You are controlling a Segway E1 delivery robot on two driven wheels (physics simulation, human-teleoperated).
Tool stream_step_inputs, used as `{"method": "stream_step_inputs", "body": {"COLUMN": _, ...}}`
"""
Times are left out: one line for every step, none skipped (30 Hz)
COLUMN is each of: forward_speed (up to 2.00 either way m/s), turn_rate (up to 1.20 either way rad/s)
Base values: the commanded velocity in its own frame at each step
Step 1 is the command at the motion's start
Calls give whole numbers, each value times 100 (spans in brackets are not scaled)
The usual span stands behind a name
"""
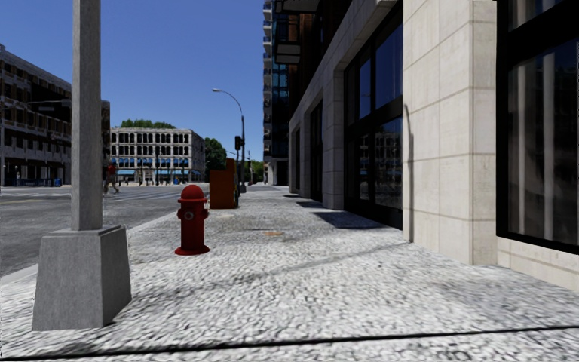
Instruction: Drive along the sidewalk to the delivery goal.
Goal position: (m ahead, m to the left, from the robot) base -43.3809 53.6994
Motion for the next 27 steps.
{"method": "stream_step_inputs", "body": {"forward_speed": 151, "turn_rate": 0}}
{"method": "stream_step_inputs", "body": {"forward_speed": 151, "turn_rate": 0}}
{"method": "stream_step_inputs", "body": {"forward_speed": 200, "turn_rate": 0}}
{"method": "stream_step_inputs", "body": {"forward_speed": 200, "turn_rate": 0}}
{"method": "stream_step_inputs", "body": {"forward_speed": 200, "turn_rate": 0}}
{"method": "stream_step_inputs", "body": {"forward_speed": 200, "turn_rate": 0}}
{"method": "stream_step_inputs", "body": {"forward_speed": 200, "turn_rate": 0}}
{"method": "stream_step_inputs", "body": {"forward_speed": 200, "turn_rate": 0}}
{"method": "stream_step_inputs", "body": {"forward_speed": 200, "turn_rate": 0}}
{"method": "stream_step_inputs", "body": {"forward_speed": 200, "turn_rate": 0}}
{"method": "stream_step_inputs", "body": {"forward_speed": 200, "turn_rate": 0}}
{"method": "stream_step_inputs", "body": {"forward_speed": 200, "turn_rate": 0}}
{"method": "stream_step_inputs", "body": {"forward_speed": 200, "turn_rate": 0}}
{"method": "stream_step_inputs", "body": {"forward_speed": 200, "turn_rate": 0}}
{"method": "stream_step_inputs", "body": {"forward_speed": 200, "turn_rate": 0}}
{"method": "stream_step_inputs", "body": {"forward_speed": 200, "turn_rate": 0}}
{"method": "stream_step_inputs", "body": {"forward_speed": 200, "turn_rate": 0}}
{"method": "stream_step_inputs", "body": {"forward_speed": 200, "turn_rate": 0}}
{"method": "stream_step_inputs", "body": {"forward_speed": 200, "turn_rate": 0}}
{"method": "stream_step_inputs", "body": {"forward_speed": 200, "turn_rate": 0}}
{"method": "stream_step_inputs", "body": {"forward_speed": 200, "turn_rate": 0}}
{"method": "stream_step_inputs", "body": {"forward_speed": 200, "turn_rate": 0}}
{"method": "stream_step_inputs", "body": {"forward_speed": 200, "turn_rate": 0}}
{"method": "stream_step_inputs", "body": {"forward_speed": 200, "turn_rate": 0}}
{"method": "stream_step_inputs", "body": {"forward_speed": 200, "turn_rate": 0}}
{"method": "stream_step_inputs", "body": {"forward_speed": 200, "turn_rate": 0}}
{"method": "stream_step_inputs", "body": {"forward_speed": 200, "turn_rate": 0}}
